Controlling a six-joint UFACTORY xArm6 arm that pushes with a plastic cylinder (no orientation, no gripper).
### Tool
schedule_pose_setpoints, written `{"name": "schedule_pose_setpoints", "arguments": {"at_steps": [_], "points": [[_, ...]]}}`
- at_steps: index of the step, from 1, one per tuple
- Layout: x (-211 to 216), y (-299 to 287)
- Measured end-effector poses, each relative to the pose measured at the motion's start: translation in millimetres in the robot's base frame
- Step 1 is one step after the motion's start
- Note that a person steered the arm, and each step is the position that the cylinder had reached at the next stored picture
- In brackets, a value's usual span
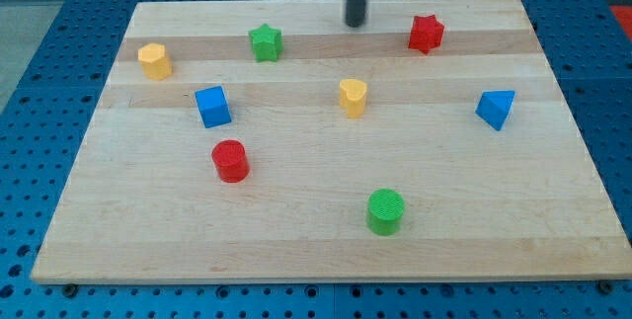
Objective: Move your arm to the left of the green star
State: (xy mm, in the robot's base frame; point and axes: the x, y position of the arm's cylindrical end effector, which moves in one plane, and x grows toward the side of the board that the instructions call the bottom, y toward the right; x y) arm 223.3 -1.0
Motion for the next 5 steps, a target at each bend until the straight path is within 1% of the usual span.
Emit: {"name": "schedule_pose_setpoints", "arguments": {"at_steps": [1, 2, 3, 4, 5], "points": [[-27, -77], [-13, -120], [48, -176], [51, -176], [87, -148]]}}
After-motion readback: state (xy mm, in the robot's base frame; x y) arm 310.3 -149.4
